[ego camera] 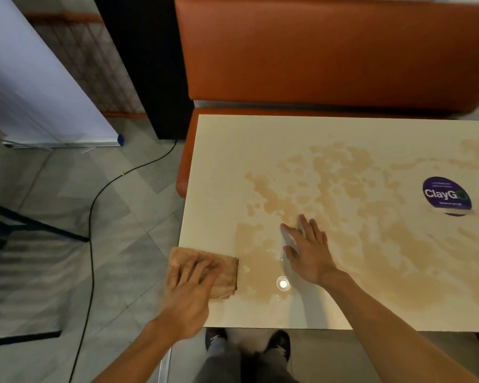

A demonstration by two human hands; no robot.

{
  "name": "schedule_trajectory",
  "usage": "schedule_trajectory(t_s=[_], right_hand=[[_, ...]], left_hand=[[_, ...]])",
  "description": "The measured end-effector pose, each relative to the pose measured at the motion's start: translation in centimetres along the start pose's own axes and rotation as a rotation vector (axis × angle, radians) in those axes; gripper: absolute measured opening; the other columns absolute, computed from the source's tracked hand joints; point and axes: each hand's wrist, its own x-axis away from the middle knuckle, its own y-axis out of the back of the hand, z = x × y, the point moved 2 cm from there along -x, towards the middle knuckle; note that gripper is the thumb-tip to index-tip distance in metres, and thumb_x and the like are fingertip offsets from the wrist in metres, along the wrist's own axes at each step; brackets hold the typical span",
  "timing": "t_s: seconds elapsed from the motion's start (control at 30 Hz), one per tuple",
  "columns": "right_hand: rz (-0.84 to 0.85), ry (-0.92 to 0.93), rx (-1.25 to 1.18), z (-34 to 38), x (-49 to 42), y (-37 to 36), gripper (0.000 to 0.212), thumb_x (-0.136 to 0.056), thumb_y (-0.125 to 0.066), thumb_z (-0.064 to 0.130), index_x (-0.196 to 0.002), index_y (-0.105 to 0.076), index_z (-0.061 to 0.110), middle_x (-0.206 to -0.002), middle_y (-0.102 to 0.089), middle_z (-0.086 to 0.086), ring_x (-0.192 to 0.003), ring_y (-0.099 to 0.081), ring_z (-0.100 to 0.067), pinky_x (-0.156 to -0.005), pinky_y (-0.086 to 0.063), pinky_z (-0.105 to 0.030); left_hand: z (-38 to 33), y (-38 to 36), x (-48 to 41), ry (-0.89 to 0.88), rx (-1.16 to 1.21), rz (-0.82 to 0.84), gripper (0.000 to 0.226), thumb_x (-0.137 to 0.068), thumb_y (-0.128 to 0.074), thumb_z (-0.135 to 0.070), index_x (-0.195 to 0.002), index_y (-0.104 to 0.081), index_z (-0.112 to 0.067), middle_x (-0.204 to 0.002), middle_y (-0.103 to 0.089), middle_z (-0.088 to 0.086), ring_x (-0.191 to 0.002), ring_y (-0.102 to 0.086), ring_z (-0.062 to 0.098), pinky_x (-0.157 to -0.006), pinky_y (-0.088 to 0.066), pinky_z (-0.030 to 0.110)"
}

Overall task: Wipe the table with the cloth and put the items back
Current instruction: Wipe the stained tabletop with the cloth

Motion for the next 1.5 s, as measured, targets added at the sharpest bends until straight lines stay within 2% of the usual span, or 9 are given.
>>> schedule_trajectory(t_s=[0.2,0.4,0.53,0.67,0.8,1.0,1.13,1.27,1.5], right_hand=[[0.105,-0.025,-0.017,1.0,0.8,1.1,0.046,-0.098,-0.042,0.035,-0.143,-0.034,0.04,-0.162,-0.002,-0.006,-0.149,0.001,-0.032,-0.117,-0.008,-0.048],[0.138,0.077,-0.593,4.7,4.5,3.6,0.027,-0.088,-0.064,0.034,-0.114,-0.064,0.042,-0.132,-0.055,0.013,-0.127,-0.05,-0.009,-0.094,-0.037,-0.01],[0.389,0.183,-0.974,8.4,6.1,5.9,0.044,-0.073,-0.066,0.029,-0.116,-0.064,0.037,-0.125,-0.063,0.009,-0.109,-0.065,-0.013,-0.09,-0.051,-0.025],[0.304,0.219,-1.09,9.9,5.3,9.6,0.048,-0.071,-0.081,0.029,-0.113,-0.061,0.017,-0.112,-0.066,-0.009,-0.106,-0.064,-0.038,-0.099,-0.049,-0.052],[0.331,0.226,-1.12,10.4,4.1,11.6,0.055,-0.069,-0.083,0.044,-0.116,-0.067,0.022,-0.115,-0.071,-0.005,-0.11,-0.066,-0.021,-0.099,-0.051,-0.045],[0.221,0.17,-1.224,9.3,1.4,13.8,0.032,-0.085,-0.071,0.038,-0.111,-0.071,0.019,-0.11,-0.073,-0.009,-0.106,-0.068,-0.027,-0.091,-0.055,-0.044],[0.101,0.123,-1.106,5.5,-1.3,15.7,0.026,-0.096,-0.058,0.024,-0.121,-0.058,0.027,-0.111,-0.072,0.002,-0.104,-0.068,-0.019,-0.086,-0.057,-0.036],[0.068,0.029,-0.845,1.3,-4.4,18.3,0.023,-0.101,-0.047,0.028,-0.122,-0.054,0.033,-0.113,-0.067,0.006,-0.104,-0.064,-0.014,-0.087,-0.055,-0.034],[-0.163,-0.006,-0.198,0.0,-13.1,19.8,0.037,-0.102,-0.037,0.034,-0.138,-0.045,0.025,-0.107,-0.065,-0.005,-0.081,-0.063,-0.022,-0.061,-0.055,-0.034]], left_hand=[[-2.2,0.1,4.4,-0.102,0.01,0.026,0.08,-0.053,-0.055,-0.014,-0.13,-0.057,-0.037,-0.13,-0.058,-0.012,-0.129,-0.043,0.018,-0.109,-0.031,0.04],[-1.9,6.4,2.1,-0.159,0.776,0.1,0.047,-0.102,-0.035,0.0,-0.131,-0.059,-0.029,-0.138,-0.055,-0.016,-0.131,-0.047,0.006,-0.115,-0.028,0.031],[-3.4,11.8,0.5,-0.009,1.165,0.032,0.035,-0.099,-0.04,0.006,-0.112,-0.068,-0.011,-0.106,-0.072,-0.007,-0.106,-0.064,0.007,-0.088,-0.046,0.01],[-4.7,14.7,-2.1,0.131,1.554,0.115,0.029,-0.088,-0.064,-0.015,-0.115,-0.065,-0.003,-0.113,-0.071,0.016,-0.107,-0.068,0.028,-0.089,-0.056,0.035],[-7.4,15.9,-4.9,0.083,1.77,0.186,0.051,-0.08,-0.069,-0.022,-0.127,-0.059,-0.004,-0.125,-0.065,0.019,-0.117,-0.062,0.033,-0.095,-0.052,0.043],[-7.4,15.0,-10.2,0.081,1.661,0.057,0.047,-0.08,-0.059,-0.042,-0.125,-0.063,-0.027,-0.126,-0.066,0.005,-0.113,-0.062,0.026,-0.099,-0.046,0.044],[-2.2,12.5,-12.9,0.292,1.162,-0.195,0.033,-0.089,-0.063,-0.032,-0.121,-0.063,-0.028,-0.134,-0.056,0.001,-0.114,-0.053,0.016,-0.088,-0.043,0.028],[2.4,8.4,-15.1,0.204,0.238,-0.034,0.06,-0.099,-0.044,-0.043,-0.153,-0.022,-0.027,-0.163,-0.007,-0.003,-0.149,-0.008,0.019,-0.119,-0.013,0.042],[4.3,4.5,-16.1,0.159,0.113,0.069,0.067,-0.097,-0.017,-0.06,-0.148,0.022,-0.04,-0.15,0.042,-0.015,-0.14,0.037,0.013,-0.119,0.001,0.054]])
